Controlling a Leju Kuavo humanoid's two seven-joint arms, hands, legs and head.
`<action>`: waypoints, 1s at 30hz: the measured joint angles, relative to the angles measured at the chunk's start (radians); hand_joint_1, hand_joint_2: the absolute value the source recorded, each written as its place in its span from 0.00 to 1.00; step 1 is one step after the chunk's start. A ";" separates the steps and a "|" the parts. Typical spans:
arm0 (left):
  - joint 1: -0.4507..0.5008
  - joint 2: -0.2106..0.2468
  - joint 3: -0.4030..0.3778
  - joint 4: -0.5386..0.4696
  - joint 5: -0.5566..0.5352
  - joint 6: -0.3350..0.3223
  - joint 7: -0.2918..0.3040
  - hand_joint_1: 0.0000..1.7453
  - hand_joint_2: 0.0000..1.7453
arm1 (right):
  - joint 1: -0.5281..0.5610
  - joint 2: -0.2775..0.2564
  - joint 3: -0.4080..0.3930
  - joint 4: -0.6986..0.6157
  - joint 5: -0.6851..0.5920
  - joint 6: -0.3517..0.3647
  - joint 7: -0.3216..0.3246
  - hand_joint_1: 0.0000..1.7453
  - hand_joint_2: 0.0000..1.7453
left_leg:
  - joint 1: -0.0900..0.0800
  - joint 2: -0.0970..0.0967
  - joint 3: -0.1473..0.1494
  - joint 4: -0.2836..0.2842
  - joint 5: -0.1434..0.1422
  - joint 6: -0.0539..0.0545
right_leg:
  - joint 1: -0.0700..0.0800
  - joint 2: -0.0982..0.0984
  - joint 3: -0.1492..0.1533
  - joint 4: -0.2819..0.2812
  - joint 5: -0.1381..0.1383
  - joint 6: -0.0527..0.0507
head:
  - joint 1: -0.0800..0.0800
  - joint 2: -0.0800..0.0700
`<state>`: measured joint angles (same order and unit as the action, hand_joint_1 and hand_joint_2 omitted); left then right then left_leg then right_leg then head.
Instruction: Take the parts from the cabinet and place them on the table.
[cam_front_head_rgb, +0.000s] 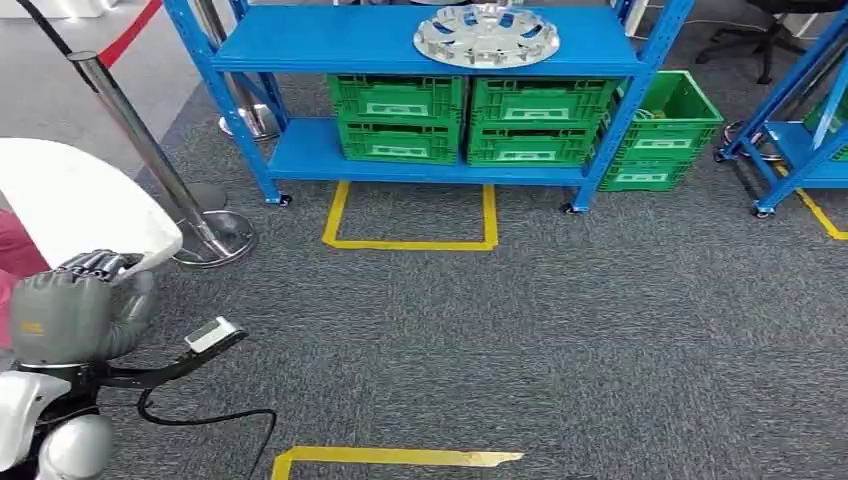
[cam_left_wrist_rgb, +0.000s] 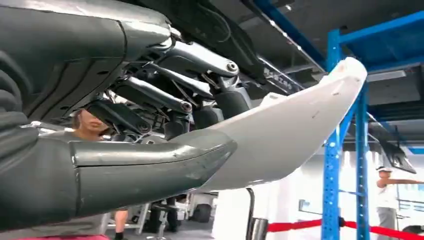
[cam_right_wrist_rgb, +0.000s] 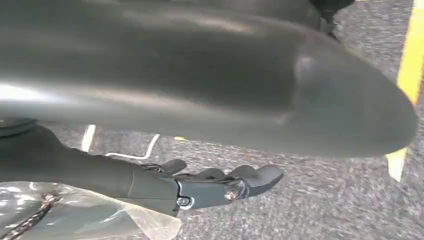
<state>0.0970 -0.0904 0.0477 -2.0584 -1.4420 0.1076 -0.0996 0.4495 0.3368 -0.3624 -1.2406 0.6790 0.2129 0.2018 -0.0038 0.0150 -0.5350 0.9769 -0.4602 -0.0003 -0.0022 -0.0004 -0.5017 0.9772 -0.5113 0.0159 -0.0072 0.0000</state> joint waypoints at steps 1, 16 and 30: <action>0.001 0.000 0.000 0.000 0.000 0.000 0.000 1.00 1.00 | 0.003 0.000 0.000 0.000 0.002 0.000 0.000 0.00 0.00 | 0.002 0.000 -0.002 0.000 0.004 -0.006 | 0.002 0.000 -0.003 0.003 0.003 -0.005 | 0.002 0.000; 0.003 0.000 0.000 0.000 0.003 0.003 -0.004 1.00 1.00 | 0.006 0.000 0.005 -0.007 0.022 -0.002 0.009 0.00 0.00 | 0.007 -0.006 0.046 -0.004 -0.049 -0.014 | 0.012 -0.005 -0.074 0.020 0.045 -0.029 | -0.005 0.000; 0.001 0.004 0.005 0.000 -0.003 0.000 -0.004 1.00 1.00 | 0.009 0.000 0.014 -0.013 0.121 0.024 0.000 0.00 0.00 | -0.010 -0.006 0.021 0.012 -0.033 0.016 | -0.006 -0.003 -0.085 0.006 0.086 0.011 | -0.005 0.000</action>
<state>0.0985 -0.0866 0.0526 -2.0584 -1.4447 0.1080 -0.1034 0.4582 0.3368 -0.3487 -1.2531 0.8000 0.2373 0.2018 -0.0135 0.0094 -0.5141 0.9888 -0.4933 0.0161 -0.0085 -0.0038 -0.5869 0.9828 -0.4254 0.0267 -0.0122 0.0000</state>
